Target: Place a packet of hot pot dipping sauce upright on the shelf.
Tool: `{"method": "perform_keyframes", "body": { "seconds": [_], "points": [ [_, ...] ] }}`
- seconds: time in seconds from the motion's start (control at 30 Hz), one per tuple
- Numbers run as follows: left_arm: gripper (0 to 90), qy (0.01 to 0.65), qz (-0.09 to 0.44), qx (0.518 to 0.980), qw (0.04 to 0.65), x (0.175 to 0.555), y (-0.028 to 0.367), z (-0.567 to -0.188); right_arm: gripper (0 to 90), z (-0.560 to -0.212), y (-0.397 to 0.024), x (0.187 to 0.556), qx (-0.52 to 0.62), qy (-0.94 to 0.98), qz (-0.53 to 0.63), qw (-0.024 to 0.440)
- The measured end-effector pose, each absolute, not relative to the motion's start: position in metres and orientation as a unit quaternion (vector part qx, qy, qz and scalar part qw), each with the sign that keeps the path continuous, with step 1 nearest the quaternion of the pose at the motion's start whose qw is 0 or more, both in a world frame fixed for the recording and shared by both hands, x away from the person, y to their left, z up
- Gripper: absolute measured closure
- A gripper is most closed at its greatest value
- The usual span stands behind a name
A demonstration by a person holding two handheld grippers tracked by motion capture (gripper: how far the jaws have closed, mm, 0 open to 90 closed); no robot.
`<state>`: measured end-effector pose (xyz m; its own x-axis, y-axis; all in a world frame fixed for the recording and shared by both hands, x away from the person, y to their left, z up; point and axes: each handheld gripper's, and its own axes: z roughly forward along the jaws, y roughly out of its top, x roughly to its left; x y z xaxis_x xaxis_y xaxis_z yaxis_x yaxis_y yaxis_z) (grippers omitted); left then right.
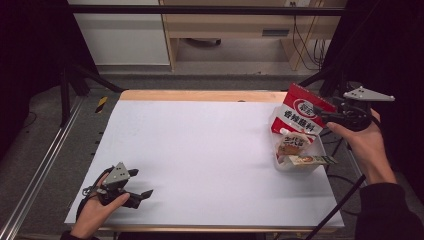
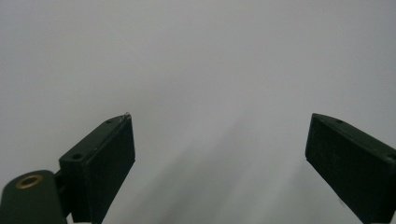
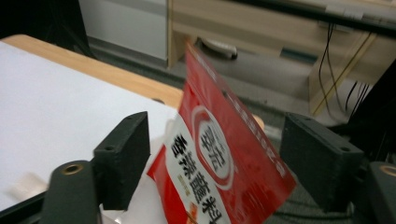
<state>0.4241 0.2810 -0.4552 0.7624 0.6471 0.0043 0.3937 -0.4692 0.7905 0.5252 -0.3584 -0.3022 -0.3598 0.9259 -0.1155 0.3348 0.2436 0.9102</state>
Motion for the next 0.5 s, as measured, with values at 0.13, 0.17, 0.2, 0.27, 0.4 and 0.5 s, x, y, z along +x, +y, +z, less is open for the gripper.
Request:
{"method": "perform_keyframes", "body": {
  "seconds": [0.13, 0.17, 0.2, 0.27, 0.4, 0.5],
  "points": [
    [8.1, 0.312, 0.157, 0.842, 0.41, 0.422, 0.284, -0.455, 18.6, -0.279, -0.344, 0.503, 0.436, 0.698, 0.432, 0.368],
    [8.0, 0.315, 0.157, 0.841, 0.41, 0.422, 0.284, -0.455, 17.6, -0.274, -0.339, 0.497, 0.433, 0.697, 0.435, 0.371],
    [8.0, 0.318, 0.158, 0.84, 0.41, 0.422, 0.285, -0.455, 16.4, -0.27, -0.333, 0.492, 0.429, 0.698, 0.435, 0.373],
    [7.9, 0.322, 0.16, 0.839, 0.409, 0.422, 0.286, -0.455, 14.6, -0.263, -0.32, 0.481, 0.422, 0.7, 0.436, 0.376],
    [7.9, 0.326, 0.163, 0.838, 0.406, 0.423, 0.288, -0.456, 13.3, -0.257, -0.293, 0.461, 0.404, 0.708, 0.448, 0.369],
    [7.9, 0.328, 0.166, 0.838, 0.404, 0.423, 0.287, -0.456, 11.9, -0.26, -0.276, 0.452, 0.395, 0.718, 0.448, 0.357]
  ]
}}
